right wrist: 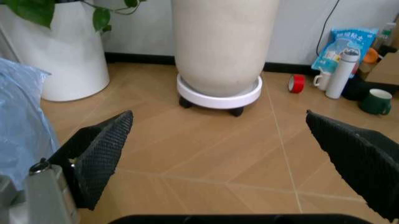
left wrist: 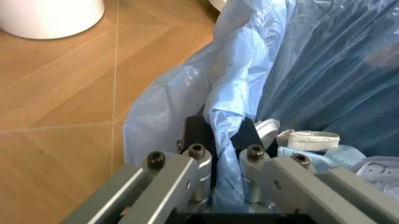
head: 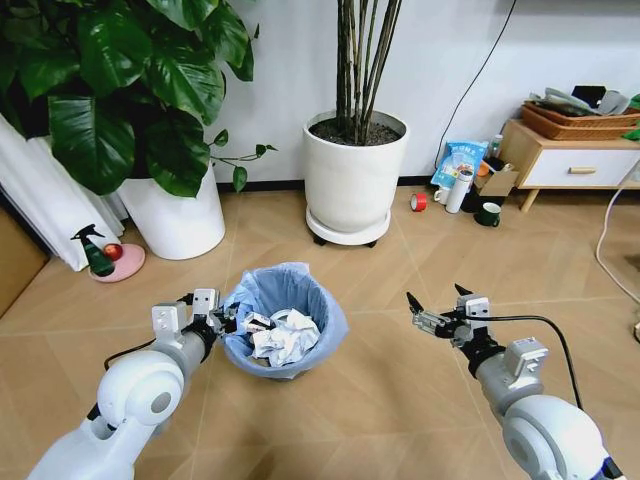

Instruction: Pick up the trash bin and place the garbage on the floor into it.

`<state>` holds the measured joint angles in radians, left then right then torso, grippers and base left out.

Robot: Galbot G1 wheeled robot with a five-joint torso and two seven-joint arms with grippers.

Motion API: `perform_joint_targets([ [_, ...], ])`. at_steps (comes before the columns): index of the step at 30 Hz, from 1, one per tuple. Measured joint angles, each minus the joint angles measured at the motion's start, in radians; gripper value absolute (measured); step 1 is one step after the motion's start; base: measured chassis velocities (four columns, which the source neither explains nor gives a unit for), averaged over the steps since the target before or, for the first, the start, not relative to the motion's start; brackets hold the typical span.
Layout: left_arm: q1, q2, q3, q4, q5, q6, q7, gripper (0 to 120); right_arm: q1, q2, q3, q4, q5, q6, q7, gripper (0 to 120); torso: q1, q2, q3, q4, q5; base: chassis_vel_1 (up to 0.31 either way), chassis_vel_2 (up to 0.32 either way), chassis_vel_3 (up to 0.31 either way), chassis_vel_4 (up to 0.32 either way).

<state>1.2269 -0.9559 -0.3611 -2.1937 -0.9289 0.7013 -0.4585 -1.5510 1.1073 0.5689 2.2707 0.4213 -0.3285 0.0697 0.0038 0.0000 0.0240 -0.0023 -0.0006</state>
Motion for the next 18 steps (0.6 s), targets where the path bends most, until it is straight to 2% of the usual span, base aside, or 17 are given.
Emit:
perform_joint_targets([
  [18,0.000,0.000,0.000,0.001,0.000,0.000,0.000,0,0.000,0.000,0.000,-0.001,0.001,-0.001,0.000,100,0.000,0.000,0.000,0.0000,-0.0004,0.205,-0.105,-0.197,0.101],
])
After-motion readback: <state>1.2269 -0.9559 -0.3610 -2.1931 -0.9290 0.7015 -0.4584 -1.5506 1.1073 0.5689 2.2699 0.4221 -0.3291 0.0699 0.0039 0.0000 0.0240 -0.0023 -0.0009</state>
